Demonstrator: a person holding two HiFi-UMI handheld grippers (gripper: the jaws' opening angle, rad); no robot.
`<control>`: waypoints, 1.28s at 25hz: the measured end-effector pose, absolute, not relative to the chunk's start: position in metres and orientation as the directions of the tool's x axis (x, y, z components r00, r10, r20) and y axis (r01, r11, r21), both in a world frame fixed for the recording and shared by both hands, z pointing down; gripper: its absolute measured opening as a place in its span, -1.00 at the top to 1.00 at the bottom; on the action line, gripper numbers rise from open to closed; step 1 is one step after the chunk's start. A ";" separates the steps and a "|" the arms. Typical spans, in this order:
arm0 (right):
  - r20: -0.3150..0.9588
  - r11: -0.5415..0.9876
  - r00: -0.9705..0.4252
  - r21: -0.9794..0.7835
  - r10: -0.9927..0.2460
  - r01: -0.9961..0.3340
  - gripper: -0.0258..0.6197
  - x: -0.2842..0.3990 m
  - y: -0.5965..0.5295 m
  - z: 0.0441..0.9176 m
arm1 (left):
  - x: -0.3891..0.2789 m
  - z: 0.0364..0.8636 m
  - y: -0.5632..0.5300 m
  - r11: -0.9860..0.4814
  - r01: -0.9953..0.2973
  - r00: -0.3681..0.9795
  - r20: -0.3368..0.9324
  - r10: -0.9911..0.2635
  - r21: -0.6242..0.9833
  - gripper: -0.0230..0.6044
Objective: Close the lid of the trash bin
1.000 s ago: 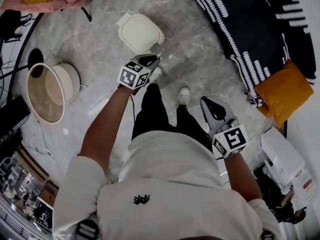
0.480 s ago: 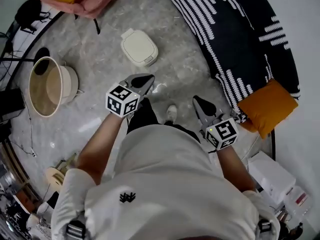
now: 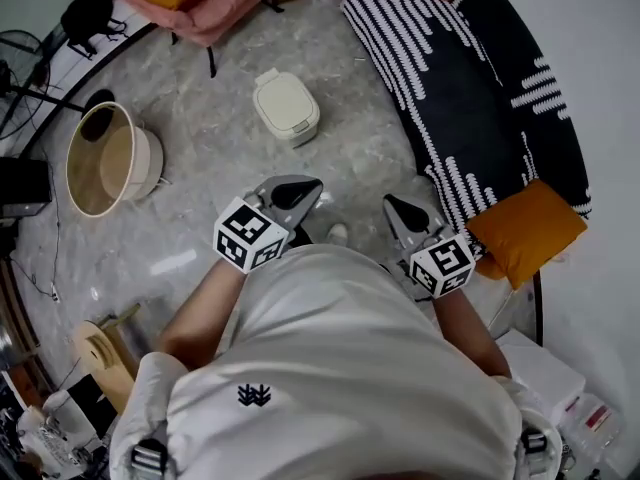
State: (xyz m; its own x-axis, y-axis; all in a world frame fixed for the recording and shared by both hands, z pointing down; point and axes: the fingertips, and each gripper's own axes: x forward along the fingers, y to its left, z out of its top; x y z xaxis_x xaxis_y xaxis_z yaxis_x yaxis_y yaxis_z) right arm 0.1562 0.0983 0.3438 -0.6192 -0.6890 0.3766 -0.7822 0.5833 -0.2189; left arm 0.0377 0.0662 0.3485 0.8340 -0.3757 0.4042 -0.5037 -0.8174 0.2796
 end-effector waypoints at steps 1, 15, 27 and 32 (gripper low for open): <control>0.376 0.589 -0.623 -0.215 -0.686 -0.779 0.92 0.157 0.101 0.343 | 0.040 0.347 0.072 -0.821 -0.503 0.833 0.404 -0.378 0.268 0.75; 0.349 0.611 -0.636 -0.195 -0.688 -0.767 0.92 0.163 0.127 0.333 | 0.062 0.339 0.102 -0.854 -0.476 0.846 0.374 -0.379 0.209 0.75; 0.345 0.616 -0.638 -0.186 -0.689 -0.766 0.92 0.170 0.126 0.333 | 0.075 0.350 0.106 -0.859 -0.459 0.845 0.408 -0.345 0.225 0.75; 0.353 0.617 -0.637 -0.184 -0.685 -0.765 0.92 0.169 0.124 0.336 | 0.075 0.356 0.104 -0.858 -0.458 0.841 0.425 -0.334 0.232 0.75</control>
State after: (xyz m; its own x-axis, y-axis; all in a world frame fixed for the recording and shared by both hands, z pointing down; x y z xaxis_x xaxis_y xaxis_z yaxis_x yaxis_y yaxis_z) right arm 0.1693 0.1239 0.3359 -0.6369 -0.6855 0.3529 -0.7655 0.6167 -0.1837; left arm 0.0749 0.1041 0.3561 0.8414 -0.3341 0.4247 -0.4580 -0.8580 0.2324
